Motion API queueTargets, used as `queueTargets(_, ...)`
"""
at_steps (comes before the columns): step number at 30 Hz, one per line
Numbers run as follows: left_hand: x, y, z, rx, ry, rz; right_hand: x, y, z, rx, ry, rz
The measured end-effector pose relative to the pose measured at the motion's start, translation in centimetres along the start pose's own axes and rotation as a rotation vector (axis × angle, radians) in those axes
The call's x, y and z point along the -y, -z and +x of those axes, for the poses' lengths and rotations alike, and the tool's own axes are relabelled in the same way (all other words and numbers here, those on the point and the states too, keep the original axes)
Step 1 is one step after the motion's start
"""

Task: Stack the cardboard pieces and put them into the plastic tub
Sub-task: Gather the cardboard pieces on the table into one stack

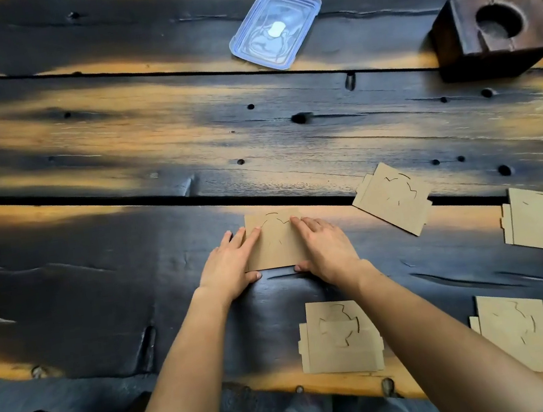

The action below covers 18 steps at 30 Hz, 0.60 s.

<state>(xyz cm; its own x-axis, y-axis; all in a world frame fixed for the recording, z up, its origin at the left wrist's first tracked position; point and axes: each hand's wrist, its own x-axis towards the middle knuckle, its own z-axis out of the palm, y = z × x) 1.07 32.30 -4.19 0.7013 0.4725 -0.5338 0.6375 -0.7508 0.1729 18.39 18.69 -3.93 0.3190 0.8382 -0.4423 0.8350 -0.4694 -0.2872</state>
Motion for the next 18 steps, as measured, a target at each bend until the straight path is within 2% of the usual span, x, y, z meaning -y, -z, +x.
queueTargets(7, -0.7, 0.4, -2.1, -0.064, -0.044, -0.037, 0.0, 1.2, -2.1, -0.018, 0.028, -0.005)
queueTargets(18, -5.5, -2.1, -7.1, -0.03, -0.142, -0.018, -2.2, -1.6, -10.7, 0.022, -0.096, 0.015)
